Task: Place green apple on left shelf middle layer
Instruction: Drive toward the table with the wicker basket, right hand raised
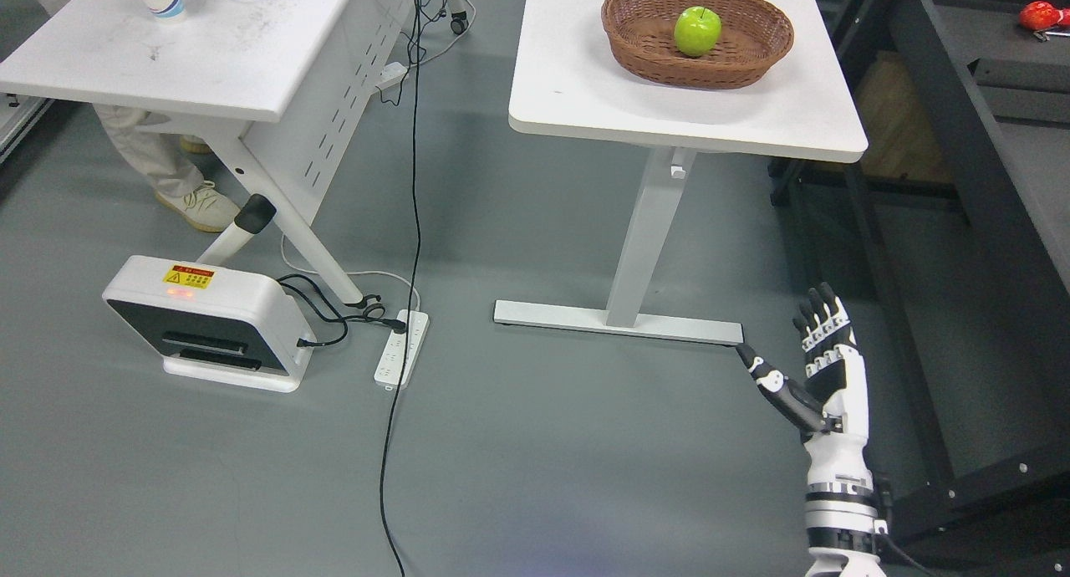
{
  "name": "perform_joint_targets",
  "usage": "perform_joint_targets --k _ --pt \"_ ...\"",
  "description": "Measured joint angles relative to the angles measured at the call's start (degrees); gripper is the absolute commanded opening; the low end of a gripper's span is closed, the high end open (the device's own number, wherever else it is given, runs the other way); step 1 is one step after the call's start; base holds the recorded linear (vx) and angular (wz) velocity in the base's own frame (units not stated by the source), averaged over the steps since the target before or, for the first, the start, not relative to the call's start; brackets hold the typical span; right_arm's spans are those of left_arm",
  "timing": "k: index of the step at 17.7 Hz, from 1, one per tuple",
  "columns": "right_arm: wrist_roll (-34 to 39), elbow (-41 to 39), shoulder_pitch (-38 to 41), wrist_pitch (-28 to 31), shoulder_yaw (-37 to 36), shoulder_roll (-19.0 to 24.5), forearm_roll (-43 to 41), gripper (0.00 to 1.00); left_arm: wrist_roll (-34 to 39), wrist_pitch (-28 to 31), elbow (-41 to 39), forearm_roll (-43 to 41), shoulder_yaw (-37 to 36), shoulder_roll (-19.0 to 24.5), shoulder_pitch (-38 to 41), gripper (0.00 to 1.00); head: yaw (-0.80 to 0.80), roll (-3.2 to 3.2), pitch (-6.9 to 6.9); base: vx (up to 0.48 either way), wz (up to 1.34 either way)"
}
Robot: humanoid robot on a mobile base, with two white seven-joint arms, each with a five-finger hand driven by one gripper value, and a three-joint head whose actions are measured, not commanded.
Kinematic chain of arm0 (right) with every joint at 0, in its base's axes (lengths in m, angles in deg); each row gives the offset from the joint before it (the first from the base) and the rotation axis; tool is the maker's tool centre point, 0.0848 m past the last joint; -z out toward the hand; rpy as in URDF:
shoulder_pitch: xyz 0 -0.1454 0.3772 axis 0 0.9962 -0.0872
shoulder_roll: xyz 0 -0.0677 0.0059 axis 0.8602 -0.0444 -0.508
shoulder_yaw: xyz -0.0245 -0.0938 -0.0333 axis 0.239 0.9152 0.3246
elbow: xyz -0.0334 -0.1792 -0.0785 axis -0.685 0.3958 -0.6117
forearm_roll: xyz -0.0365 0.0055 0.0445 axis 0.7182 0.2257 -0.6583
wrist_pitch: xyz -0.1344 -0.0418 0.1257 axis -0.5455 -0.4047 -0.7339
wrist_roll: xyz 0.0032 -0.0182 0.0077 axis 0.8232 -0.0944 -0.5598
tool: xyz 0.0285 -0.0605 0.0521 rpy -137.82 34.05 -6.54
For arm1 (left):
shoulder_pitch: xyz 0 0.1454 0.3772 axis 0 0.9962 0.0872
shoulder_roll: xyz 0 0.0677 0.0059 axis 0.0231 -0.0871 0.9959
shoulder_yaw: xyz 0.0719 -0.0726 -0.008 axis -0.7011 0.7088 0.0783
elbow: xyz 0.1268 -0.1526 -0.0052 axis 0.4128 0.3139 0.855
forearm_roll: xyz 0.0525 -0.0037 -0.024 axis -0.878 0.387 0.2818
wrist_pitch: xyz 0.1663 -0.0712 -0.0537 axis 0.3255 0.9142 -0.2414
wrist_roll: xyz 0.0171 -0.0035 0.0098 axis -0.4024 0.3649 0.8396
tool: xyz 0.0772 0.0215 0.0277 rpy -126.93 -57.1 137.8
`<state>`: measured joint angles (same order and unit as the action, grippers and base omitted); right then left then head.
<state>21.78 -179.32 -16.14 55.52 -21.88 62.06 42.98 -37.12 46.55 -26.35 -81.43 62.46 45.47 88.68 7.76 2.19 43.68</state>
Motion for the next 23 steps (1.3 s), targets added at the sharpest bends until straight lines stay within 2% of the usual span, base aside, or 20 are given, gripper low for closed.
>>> perform_joint_targets --k 5,14,17,19,23 --pt "-0.1 0.0 0.0 0.2 -0.1 0.0 0.0 1.00 0.0 0.0 0.0 0.0 0.0 0.0 0.0 1.00 0.00 0.00 0.00 0.000 0.00" --pt "0.1 0.0 0.1 -6.4 -1.6 -0.6 0.2 1.00 0.0 0.0 0.0 0.0 0.0 0.0 0.0 1.00 0.00 0.00 0.00 0.000 0.00" --pt "-5.8 0.0 0.1 -6.8 -2.3 -1.9 6.5 1.00 0.0 0.0 0.0 0.0 0.0 0.0 0.0 1.00 0.00 0.00 0.00 0.000 0.00" --pt "-11.3 0.0 0.0 -4.1 -2.7 -2.6 12.4 1.00 0.0 0.0 0.0 0.0 0.0 0.0 0.0 1.00 0.00 0.00 0.00 0.000 0.00" --pt "-14.9 0.0 -0.6 2.0 -3.3 -3.9 20.6 1.00 0.0 0.0 0.0 0.0 0.0 0.0 0.0 1.00 0.00 0.00 0.00 0.015 0.01"
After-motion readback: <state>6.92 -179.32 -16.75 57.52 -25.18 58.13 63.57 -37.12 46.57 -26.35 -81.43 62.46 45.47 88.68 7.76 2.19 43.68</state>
